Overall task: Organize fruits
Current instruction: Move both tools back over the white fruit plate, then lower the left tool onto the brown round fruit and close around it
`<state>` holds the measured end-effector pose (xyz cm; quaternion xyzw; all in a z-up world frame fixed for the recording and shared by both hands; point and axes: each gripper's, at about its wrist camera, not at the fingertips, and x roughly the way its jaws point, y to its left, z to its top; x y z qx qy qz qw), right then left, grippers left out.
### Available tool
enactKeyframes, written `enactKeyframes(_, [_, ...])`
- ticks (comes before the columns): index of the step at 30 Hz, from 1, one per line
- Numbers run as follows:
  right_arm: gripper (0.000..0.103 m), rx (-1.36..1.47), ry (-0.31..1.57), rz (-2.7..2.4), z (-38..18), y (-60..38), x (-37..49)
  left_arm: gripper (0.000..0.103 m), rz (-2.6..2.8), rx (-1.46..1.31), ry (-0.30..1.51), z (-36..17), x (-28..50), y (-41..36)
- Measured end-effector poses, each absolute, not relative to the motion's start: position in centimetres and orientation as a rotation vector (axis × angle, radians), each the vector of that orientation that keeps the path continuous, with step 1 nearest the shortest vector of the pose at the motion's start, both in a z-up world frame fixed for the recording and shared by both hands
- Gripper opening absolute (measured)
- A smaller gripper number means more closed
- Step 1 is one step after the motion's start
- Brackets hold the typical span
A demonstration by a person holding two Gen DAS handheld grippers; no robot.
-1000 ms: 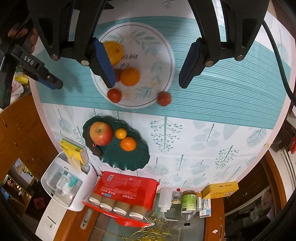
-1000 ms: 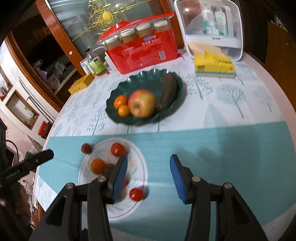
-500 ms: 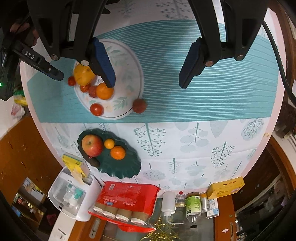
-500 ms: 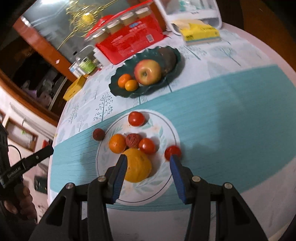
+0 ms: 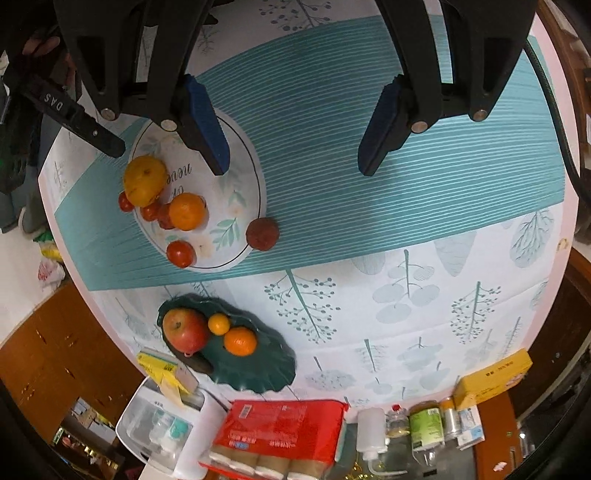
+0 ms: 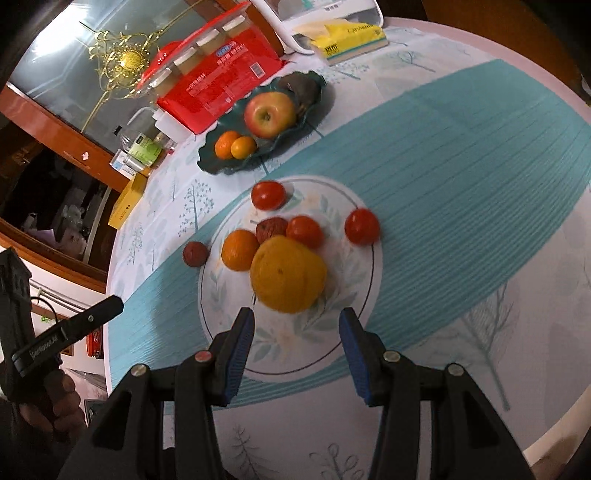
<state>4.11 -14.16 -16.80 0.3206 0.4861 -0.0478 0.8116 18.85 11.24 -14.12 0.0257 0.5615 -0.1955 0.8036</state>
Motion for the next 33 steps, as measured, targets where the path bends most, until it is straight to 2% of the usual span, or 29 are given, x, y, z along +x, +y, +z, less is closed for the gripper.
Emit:
enactKeyframes(4, [0.049, 0.647, 1.046, -0.111, -17.0, -13.2, 4.5, 0.071, -0.421, 0.071, 1.254, -15.4, 20.2, 10.6])
enactKeyframes(12, [0.062, 0.457, 1.072, -0.089, -17.4, -11.4, 6.2, 0.071, -0.436, 0.072, 1.305, -17.5, 22.4, 8.6])
enactKeyframes(19, [0.063, 0.256, 1.104, -0.062, -18.3, -10.6, 7.6, 0.071, -0.441, 0.049, 1.325, -19.2, 24.2, 6.4])
enactKeyframes(27, [0.063, 0.155, 1.114, 0.016, -18.8, -10.7, 9.0, 0.07, -0.419, -0.002, 1.328, -20.5, 25.4, 5.2])
enactKeyframes(30, [0.063, 0.111, 1.112, 0.047, -18.8, -10.6, 9.5, 0.063, -0.406, -0.027, 1.327, -20.9, 25.8, 4.9])
enactKeyframes(33, [0.063, 0.076, 1.106, 0.067, -18.7, -10.6, 9.9, 0.06, -0.393, -0.037, 1.328, -21.3, 26.1, 4.7])
